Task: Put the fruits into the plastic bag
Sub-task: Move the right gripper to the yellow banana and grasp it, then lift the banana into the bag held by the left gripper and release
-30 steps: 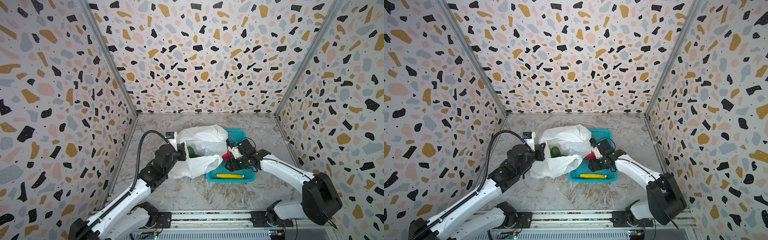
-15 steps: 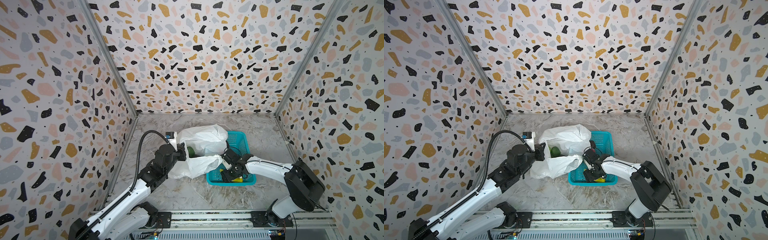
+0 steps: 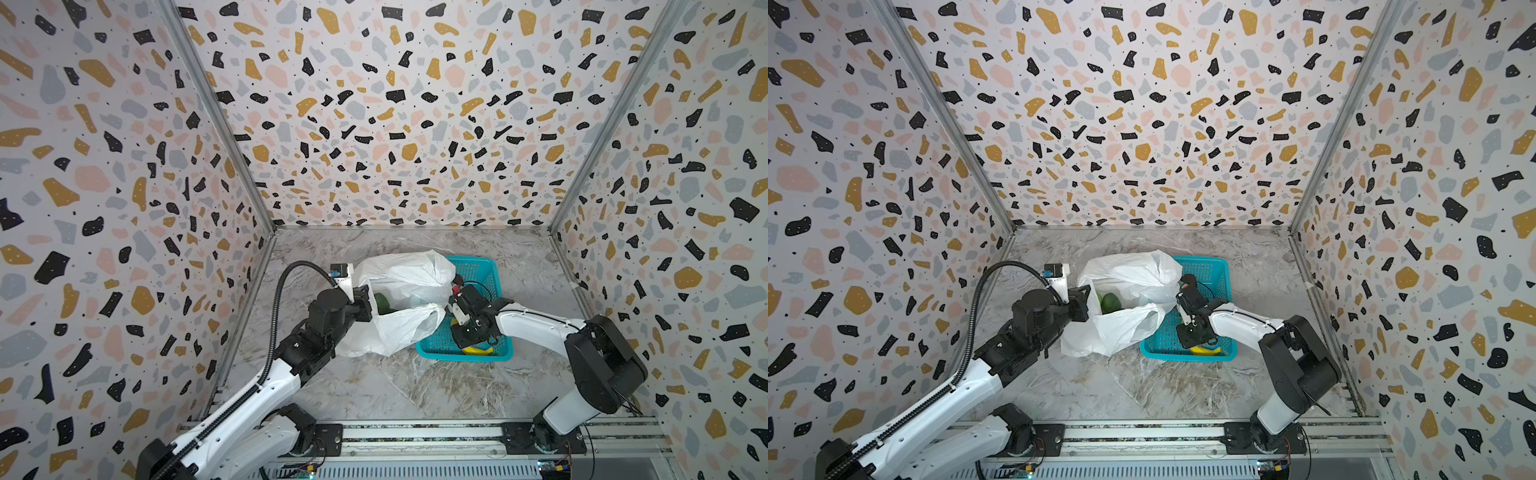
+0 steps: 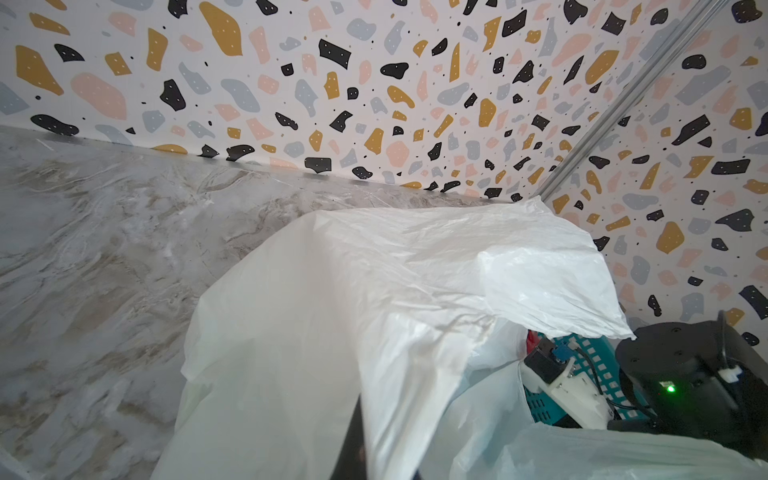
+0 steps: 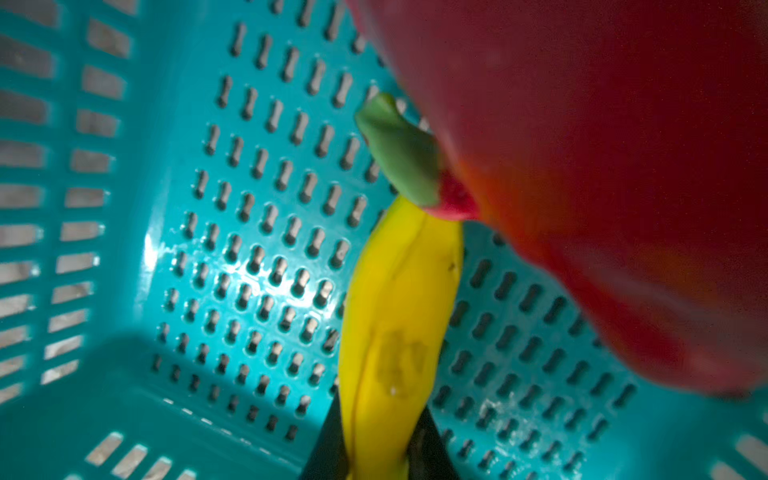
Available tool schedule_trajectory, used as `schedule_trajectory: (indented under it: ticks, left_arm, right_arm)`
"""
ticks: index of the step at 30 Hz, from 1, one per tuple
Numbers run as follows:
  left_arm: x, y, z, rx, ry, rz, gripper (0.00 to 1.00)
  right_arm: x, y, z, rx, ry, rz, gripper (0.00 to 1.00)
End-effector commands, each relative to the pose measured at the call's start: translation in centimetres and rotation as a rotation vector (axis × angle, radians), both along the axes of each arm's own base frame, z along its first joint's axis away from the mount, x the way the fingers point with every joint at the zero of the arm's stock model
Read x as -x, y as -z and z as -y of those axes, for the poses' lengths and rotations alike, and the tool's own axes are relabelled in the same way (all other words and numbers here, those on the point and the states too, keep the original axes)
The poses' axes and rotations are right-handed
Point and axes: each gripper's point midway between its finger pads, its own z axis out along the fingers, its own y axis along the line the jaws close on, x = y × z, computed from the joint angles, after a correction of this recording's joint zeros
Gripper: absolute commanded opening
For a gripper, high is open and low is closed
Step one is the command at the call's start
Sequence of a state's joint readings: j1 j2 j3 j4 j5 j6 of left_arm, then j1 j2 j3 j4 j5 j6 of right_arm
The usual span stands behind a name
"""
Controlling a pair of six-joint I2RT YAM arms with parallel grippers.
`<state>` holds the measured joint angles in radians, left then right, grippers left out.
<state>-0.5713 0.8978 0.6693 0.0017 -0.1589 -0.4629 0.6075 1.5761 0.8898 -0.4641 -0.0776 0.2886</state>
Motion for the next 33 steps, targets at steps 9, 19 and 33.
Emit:
schedule_trajectory:
  ticks: [9,19,33]
  left_arm:
    - [-0.1,-0.8,0.5,0.004,0.032,0.036,0.00]
    - [0.2,-1.1,0.9,0.015,0.059,0.042,0.00]
    - [0.3,-0.9,0.9,0.013,0.063,0.040,0.00]
  right_arm:
    - [-2.3,-17.4,-3.8,-0.403,-0.062,0.420,0.00]
    - [-3.2,-21.4,-10.3,-0.534,-0.245,0.450,0.00]
    - [1.1,-20.8,-20.9,-0.603,-0.528,0.380,0.00]
